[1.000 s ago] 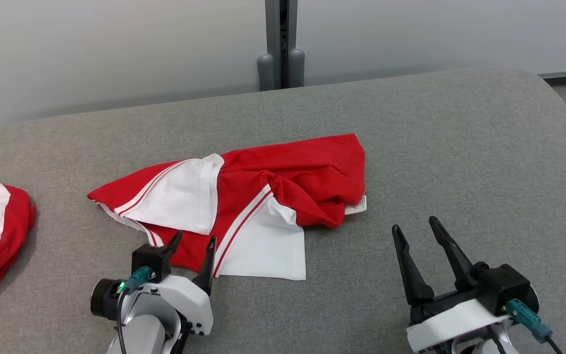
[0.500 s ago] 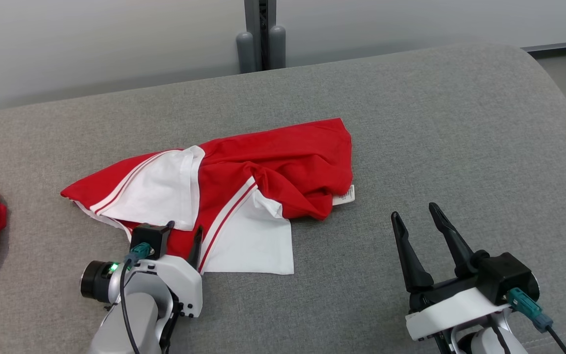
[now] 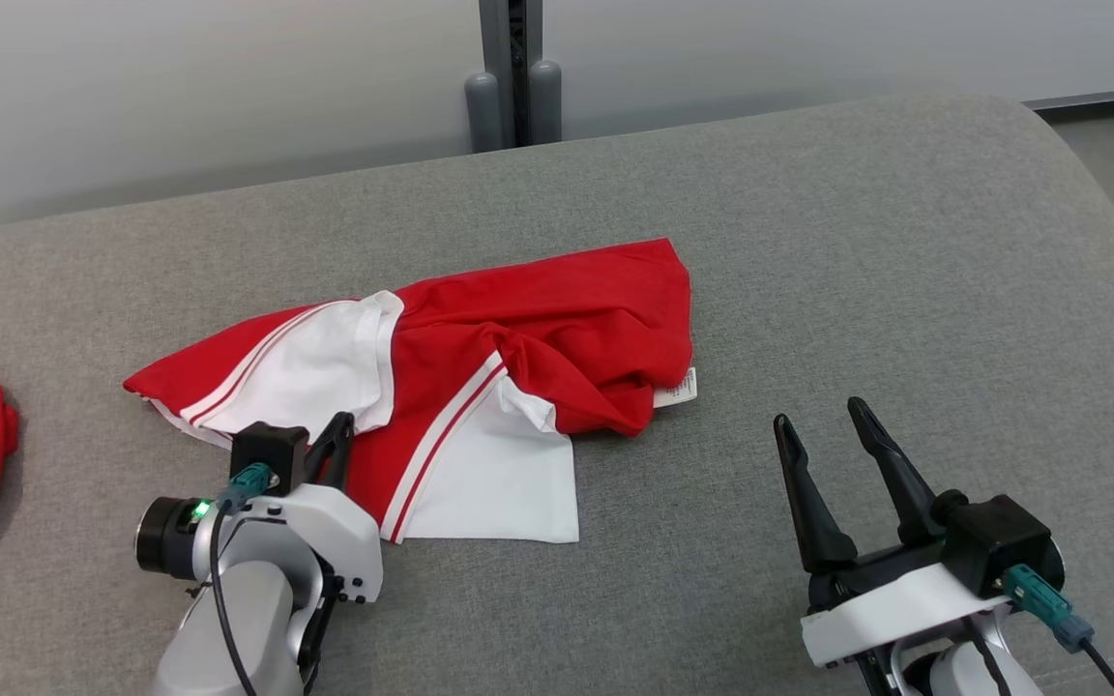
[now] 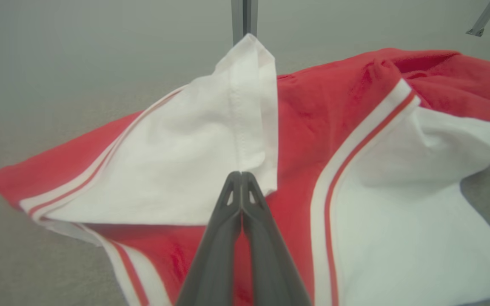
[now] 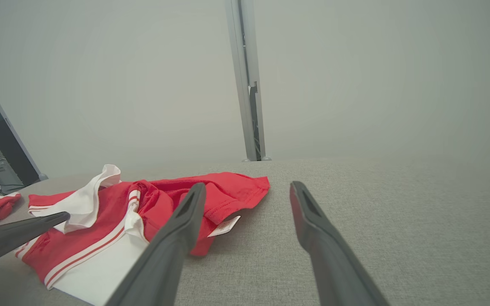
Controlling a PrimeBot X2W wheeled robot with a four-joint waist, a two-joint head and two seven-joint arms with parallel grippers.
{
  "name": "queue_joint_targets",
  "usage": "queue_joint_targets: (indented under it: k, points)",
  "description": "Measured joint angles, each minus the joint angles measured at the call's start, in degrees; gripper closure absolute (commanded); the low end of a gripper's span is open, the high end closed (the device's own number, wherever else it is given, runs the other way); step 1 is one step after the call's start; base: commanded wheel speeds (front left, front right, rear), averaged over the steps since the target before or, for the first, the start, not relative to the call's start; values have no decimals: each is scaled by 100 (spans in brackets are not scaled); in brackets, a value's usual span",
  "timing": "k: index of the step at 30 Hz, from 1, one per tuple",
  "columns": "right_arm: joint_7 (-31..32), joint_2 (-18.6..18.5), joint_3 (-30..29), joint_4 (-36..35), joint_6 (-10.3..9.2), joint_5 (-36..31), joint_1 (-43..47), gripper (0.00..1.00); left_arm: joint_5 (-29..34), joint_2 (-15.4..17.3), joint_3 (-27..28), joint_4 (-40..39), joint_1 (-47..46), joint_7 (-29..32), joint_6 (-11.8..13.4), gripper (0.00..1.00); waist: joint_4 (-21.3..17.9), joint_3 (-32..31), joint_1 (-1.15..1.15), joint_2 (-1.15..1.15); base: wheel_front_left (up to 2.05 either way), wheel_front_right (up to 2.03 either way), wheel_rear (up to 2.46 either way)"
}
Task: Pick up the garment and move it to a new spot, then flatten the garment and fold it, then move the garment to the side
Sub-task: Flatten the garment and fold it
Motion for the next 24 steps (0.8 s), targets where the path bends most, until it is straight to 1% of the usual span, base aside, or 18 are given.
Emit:
queue_joint_targets:
  k: [3, 5, 8, 14, 18, 19, 21, 24]
  points:
    - [0, 2, -56, 19, 0, 146, -13, 0, -7, 104, 149, -479, 282, -1, 47, 100, 65, -5, 0, 0, 0, 0, 0]
    - [0, 0, -130, 81, 0, 374, -125, 0, -7, 204, 254, -832, 492, 0, 69, 100, 128, 6, 0, 0, 0, 0, 0]
    - [0, -3, -181, 413, 0, 637, -425, 0, 21, 376, 432, -1413, 816, 0, 124, 100, 249, 30, 0, 0, 0, 0, 0]
    - [0, 1, -122, 1851, 0, 744, -1297, 0, 63, 576, 758, -2434, 1438, 0, 183, 100, 577, 65, 0, 0, 0, 0, 0]
    - [0, 4, -126, 2822, 0, 799, -1870, 0, 102, 622, 867, -2782, 1688, 0, 208, 100, 826, 104, 0, 0, 0, 0, 0]
    - [0, 4, -126, 2822, 0, 799, -1870, 0, 102, 622, 867, -2782, 1688, 0, 208, 100, 826, 104, 0, 0, 0, 0, 0]
    - [1, 5, -162, 3216, 0, 801, -2135, 0, 101, 647, 932, -2889, 1736, -1, 222, 100, 941, 143, 0, 0, 0, 0, 0]
    - [0, 2, -264, 3596, 0, 814, -2539, 0, 100, 708, 1032, -2993, 1788, 0, 224, 100, 1078, 255, 0, 0, 0, 0, 0]
